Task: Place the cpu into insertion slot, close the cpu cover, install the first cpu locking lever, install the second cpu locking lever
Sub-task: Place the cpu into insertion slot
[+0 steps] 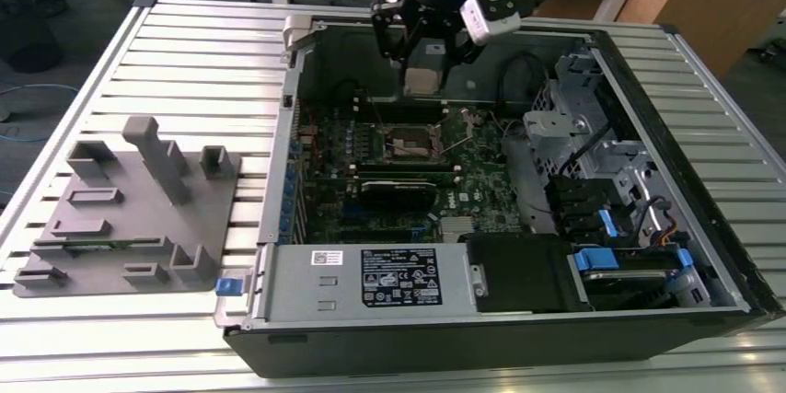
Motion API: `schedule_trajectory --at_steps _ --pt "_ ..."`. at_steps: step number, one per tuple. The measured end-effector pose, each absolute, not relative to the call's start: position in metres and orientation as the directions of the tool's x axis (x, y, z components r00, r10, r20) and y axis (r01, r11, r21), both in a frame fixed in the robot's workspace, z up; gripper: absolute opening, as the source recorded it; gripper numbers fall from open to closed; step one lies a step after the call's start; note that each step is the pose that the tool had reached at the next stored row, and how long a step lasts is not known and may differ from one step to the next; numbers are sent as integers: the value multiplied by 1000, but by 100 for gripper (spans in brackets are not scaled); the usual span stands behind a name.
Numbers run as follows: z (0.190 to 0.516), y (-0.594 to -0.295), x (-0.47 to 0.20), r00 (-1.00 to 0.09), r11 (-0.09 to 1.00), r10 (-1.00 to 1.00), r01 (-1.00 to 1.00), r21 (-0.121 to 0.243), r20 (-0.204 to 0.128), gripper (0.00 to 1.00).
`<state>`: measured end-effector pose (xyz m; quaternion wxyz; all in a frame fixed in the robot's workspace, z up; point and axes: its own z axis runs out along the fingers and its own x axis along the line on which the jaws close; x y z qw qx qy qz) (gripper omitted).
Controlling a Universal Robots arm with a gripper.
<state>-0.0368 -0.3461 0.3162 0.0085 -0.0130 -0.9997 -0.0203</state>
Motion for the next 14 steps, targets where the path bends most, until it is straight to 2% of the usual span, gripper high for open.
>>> schedule_trajectory --at_steps 14 --pt "311 -346 -37 -1000 999 26 26 40 18 54"
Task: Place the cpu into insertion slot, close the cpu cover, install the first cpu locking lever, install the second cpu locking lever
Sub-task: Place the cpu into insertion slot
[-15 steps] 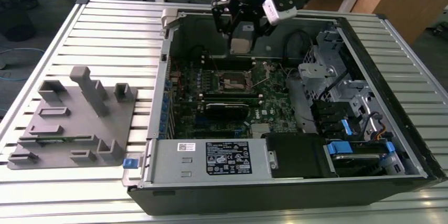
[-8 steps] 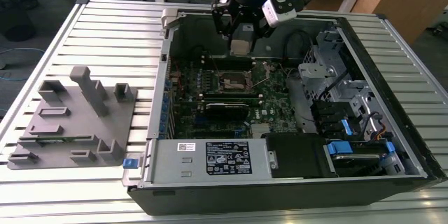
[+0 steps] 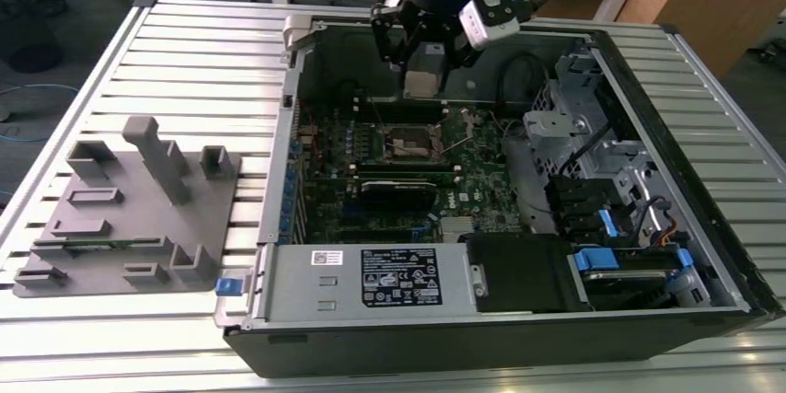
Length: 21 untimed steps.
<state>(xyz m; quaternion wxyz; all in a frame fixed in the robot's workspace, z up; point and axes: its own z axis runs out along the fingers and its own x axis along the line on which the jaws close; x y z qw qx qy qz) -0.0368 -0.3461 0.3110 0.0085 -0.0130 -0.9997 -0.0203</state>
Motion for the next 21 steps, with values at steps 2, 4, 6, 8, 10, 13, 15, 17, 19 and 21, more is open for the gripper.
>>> schedule_trajectory --at_steps 2,4,6,8,10,13,15,17,19,21 --pt "310 -346 -37 -1000 999 26 26 40 18 54" --pt "309 -346 -37 -1000 999 26 26 40 18 54" --pt "308 -346 -37 -1000 999 26 26 41 17 54" --pt "307 -346 -37 -1000 999 26 26 41 17 54" --pt "306 -346 -37 -1000 999 26 26 40 18 54" --pt "305 -346 -37 -1000 999 26 26 40 18 54" --pt "304 -346 -37 -1000 999 26 26 40 18 54" --pt "303 -346 -37 -1000 999 26 26 40 18 54" --pt "303 -346 -37 -1000 999 26 26 40 18 54" --pt "302 -346 -37 -1000 999 26 26 40 18 54"
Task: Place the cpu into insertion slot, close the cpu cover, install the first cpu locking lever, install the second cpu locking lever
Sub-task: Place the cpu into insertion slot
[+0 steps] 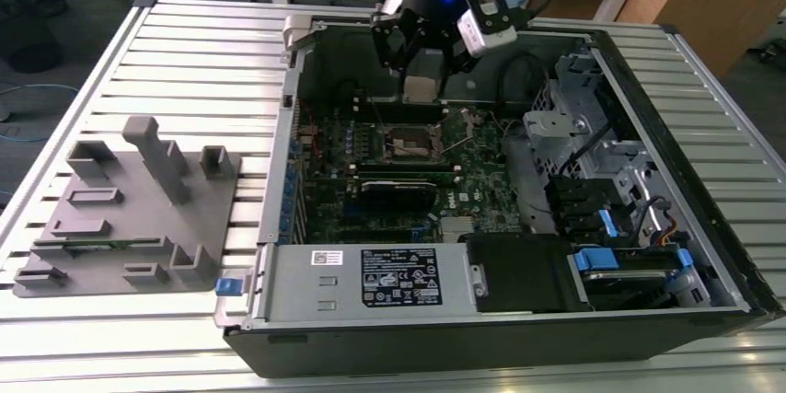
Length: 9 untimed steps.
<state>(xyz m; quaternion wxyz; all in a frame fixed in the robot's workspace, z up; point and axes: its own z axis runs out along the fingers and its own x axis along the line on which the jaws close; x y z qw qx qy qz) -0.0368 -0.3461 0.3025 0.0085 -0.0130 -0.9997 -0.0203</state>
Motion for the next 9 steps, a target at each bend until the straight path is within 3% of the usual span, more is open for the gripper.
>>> schedule_trajectory --at_steps 9 --pt "301 -346 -37 -1000 999 26 26 40 18 54"
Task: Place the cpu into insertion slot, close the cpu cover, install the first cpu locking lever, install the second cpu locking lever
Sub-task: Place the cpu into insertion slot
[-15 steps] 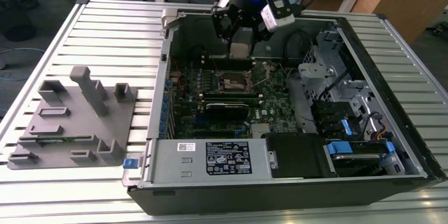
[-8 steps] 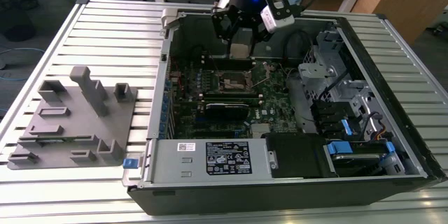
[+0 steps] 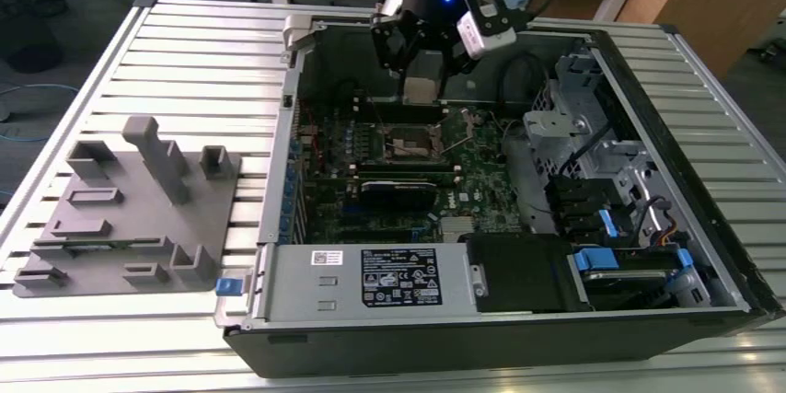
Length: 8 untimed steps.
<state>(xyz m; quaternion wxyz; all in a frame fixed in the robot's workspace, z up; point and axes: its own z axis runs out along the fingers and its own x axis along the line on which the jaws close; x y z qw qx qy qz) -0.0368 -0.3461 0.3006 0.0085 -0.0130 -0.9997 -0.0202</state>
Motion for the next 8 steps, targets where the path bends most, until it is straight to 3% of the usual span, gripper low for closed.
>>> schedule_trajectory --at_steps 8 --pt "297 -346 -37 -1000 999 26 26 40 17 54"
